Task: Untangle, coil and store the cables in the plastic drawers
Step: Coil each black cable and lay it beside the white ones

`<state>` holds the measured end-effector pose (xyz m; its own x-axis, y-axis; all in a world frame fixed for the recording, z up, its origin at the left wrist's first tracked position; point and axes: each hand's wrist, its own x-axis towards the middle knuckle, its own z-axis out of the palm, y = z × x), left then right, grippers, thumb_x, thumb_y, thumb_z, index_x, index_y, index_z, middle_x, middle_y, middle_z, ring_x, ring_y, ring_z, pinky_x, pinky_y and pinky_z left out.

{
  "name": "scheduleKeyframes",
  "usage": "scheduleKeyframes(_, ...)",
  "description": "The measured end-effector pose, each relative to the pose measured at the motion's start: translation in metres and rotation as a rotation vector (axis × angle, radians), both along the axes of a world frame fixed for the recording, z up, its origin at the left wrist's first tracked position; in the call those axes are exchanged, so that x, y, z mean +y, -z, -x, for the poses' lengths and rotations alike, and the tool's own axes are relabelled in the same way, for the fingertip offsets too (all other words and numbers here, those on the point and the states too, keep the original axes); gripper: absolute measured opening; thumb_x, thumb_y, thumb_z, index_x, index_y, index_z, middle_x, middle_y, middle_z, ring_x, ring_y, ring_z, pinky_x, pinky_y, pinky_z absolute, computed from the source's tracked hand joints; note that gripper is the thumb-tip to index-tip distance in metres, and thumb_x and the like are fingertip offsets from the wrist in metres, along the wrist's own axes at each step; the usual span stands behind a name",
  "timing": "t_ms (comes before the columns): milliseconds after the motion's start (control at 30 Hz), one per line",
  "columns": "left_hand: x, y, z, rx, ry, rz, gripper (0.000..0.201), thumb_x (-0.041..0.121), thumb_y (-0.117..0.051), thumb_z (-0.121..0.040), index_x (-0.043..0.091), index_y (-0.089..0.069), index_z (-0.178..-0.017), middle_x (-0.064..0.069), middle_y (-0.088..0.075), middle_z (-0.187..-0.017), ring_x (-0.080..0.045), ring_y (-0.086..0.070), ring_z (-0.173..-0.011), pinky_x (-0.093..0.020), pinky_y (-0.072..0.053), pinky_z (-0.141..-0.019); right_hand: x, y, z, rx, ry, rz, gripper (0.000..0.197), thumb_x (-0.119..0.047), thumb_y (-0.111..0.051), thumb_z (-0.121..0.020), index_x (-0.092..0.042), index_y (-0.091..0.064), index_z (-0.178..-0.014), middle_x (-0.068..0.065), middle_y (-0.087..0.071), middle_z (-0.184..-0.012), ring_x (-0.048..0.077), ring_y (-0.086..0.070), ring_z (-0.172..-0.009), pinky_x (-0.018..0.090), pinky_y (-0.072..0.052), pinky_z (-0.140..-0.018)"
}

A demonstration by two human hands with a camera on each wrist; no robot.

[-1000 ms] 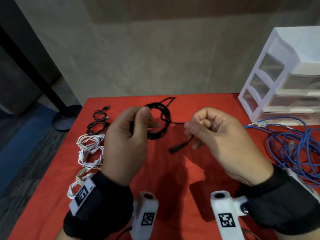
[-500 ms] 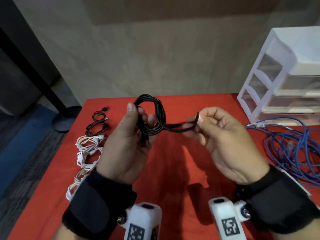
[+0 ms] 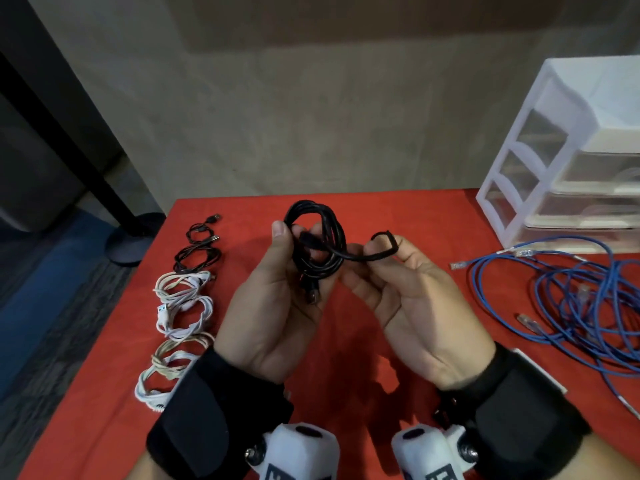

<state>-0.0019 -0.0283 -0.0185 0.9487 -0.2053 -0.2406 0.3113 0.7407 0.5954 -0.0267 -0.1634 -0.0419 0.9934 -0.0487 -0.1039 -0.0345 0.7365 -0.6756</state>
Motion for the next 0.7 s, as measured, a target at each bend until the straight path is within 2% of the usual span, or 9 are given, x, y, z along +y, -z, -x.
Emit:
scheduleKeyframes(100,-0.002,0.002,0.004,-0.105,0.007,-0.101,0.027,0.044,-0.047,-0.102,0.022,-0.061,-0.092,0.007,-0.064,-0.078,-0.005,-0.062,-0.069,-0.021,-0.053,-0.062,0.010,0.012,0.002,-0.008,-0.034,0.129,0.012,0.001,-0.051,-0.100,-0.010,-0.056,-0.101,0.013,-0.068,-0.104,0.023,-0.066,-0.091,0.033,-0.052,-0.080)
scheduleKeyframes(167,-0.003,0.004,0.004,-0.158,-0.007,-0.210,0.030,0.045,-0.042,-0.104,0.022,-0.059,-0.092,0.007,-0.055,-0.070,-0.009,-0.054,-0.064,-0.024,-0.045,-0.066,0.013,0.017,0.004,-0.005,-0.052,0.318,0.014,-0.002,-0.057,-0.096,-0.014,-0.060,-0.103,0.009,-0.066,-0.104,0.023,-0.060,-0.093,0.035,-0.043,-0.080)
scheduleKeyframes(233,-0.001,0.004,0.002,-0.192,-0.076,-0.297,0.033,0.043,-0.040,-0.106,0.019,-0.057,-0.092,0.005,-0.048,-0.065,-0.010,-0.050,-0.060,-0.027,-0.042,-0.068,0.012,0.019,0.003,-0.049,-0.049,0.623,0.014,-0.002,-0.063,-0.093,-0.015,-0.065,-0.093,-0.001,-0.067,-0.090,0.012,-0.058,-0.084,0.026,-0.042,-0.074)
scheduleKeyframes(267,0.002,0.004,0.000,-0.231,-0.137,-0.362,0.034,0.040,-0.040,-0.107,0.017,-0.057,-0.091,0.003,-0.047,-0.063,-0.010,-0.049,-0.058,-0.026,-0.043,-0.065,0.010,0.017,0.002,-0.091,-0.026,0.781,0.022,0.004,-0.061,-0.093,-0.016,-0.067,-0.089,-0.006,-0.069,-0.086,0.006,-0.059,-0.080,0.021,-0.043,-0.074)
scheduleKeyframes(333,0.009,0.004,-0.002,-0.397,-0.281,-0.616,0.036,0.035,-0.040,-0.109,0.011,-0.058,-0.087,0.000,-0.048,-0.060,-0.012,-0.052,-0.056,-0.023,-0.046,-0.059,0.000,0.008,0.000,-0.171,0.134,0.981,0.034,0.012,-0.052,-0.093,-0.016,-0.071,-0.094,-0.005,-0.072,-0.089,0.003,-0.063,-0.082,0.020,-0.045,-0.080)
scheduleKeyframes(400,0.015,0.003,-0.002,-0.592,-0.366,-0.915,0.037,0.031,-0.044,-0.108,0.009,-0.061,-0.085,-0.003,-0.053,-0.056,-0.011,-0.052,-0.054,-0.021,-0.043,-0.054,-0.011,-0.013,0.003,-0.289,0.267,1.025,0.023,0.003,-0.056,-0.098,-0.016,-0.069,-0.101,0.001,-0.070,-0.092,0.013,-0.063,-0.084,0.021,-0.046,-0.078)
scheduleKeyframes(467,0.015,0.004,0.000,-0.699,-0.345,-1.064,0.035,0.029,-0.048,-0.107,0.012,-0.063,-0.080,-0.006,-0.057,-0.058,-0.007,-0.050,-0.051,-0.019,-0.039,-0.051,-0.011,-0.033,0.011,-0.437,0.247,1.140,0.010,-0.013,-0.068,-0.095,-0.020,-0.070,-0.103,-0.004,-0.067,-0.088,0.011,-0.061,-0.080,0.018,-0.045,-0.073)
scheduleKeyframes(567,0.011,0.004,0.005,-0.747,-0.230,-1.109,0.033,0.028,-0.050,-0.105,0.018,-0.065,-0.077,-0.002,-0.056,-0.058,-0.003,-0.049,-0.052,-0.017,-0.038,-0.051,-0.002,-0.038,0.017,-0.495,0.210,1.424,0.027,-0.031,-0.082,-0.082,-0.027,-0.074,-0.107,-0.012,-0.061,-0.086,0.015,-0.058,-0.079,0.011,-0.039,-0.071)
scheduleKeyframes(700,0.011,0.003,0.009,-0.748,-0.090,-1.124,0.036,0.028,-0.047,-0.107,0.017,-0.067,-0.078,0.003,-0.063,-0.058,-0.002,-0.055,-0.053,-0.017,-0.040,-0.052,-0.004,-0.029,0.015,-0.454,0.247,1.448,0.020,-0.033,-0.082,-0.079,-0.031,-0.076,-0.099,-0.014,-0.060,-0.079,0.016,-0.058,-0.076,0.014,-0.041,-0.067)
